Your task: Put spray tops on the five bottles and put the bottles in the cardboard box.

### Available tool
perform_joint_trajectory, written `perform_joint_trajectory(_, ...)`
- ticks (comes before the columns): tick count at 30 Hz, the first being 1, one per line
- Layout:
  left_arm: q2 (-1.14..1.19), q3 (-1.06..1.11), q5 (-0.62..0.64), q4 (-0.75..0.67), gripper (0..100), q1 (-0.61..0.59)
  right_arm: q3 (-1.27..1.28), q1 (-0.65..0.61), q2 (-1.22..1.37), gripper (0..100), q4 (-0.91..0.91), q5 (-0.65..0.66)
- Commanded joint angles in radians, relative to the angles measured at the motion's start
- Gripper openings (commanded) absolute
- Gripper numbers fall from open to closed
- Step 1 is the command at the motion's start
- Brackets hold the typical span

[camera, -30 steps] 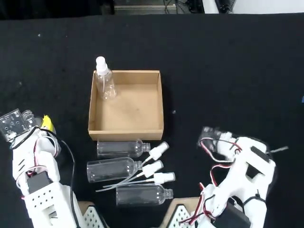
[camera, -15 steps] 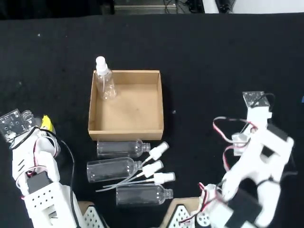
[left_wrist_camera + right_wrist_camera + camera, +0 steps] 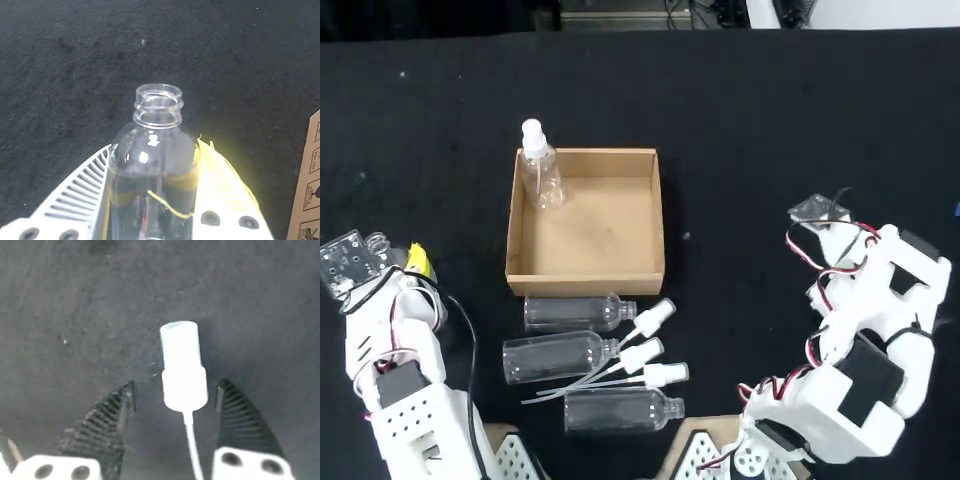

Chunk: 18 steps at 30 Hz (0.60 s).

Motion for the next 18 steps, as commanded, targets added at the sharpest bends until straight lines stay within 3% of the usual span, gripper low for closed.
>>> perform_joint_trajectory(1,-0.018,-0.015,-0.003,-0.025,3,-0.008,-0.021,0.003,0.012,20.3,-0.1,0.107)
perform_joint_trajectory(7,-0.018,-0.012,0.003,-0.026,3,-0.002,0.013,0.02,0.028,1.1,-0.123,0.247)
perform_joint_trajectory(11,-0.02,-0.012,0.003,-0.026,3,-0.002,0.012,0.026,0.002,0.9,-0.098,0.241)
perform_joint_trajectory(14,-0.02,-0.016,0.003,-0.026,3,-0.002,-0.01,0.017,-0.09,1.0,-0.003,0.118)
perform_joint_trajectory(18,-0.02,-0.016,0.003,-0.044,3,-0.007,-0.091,-0.041,-0.254,1.1,0.14,-0.181)
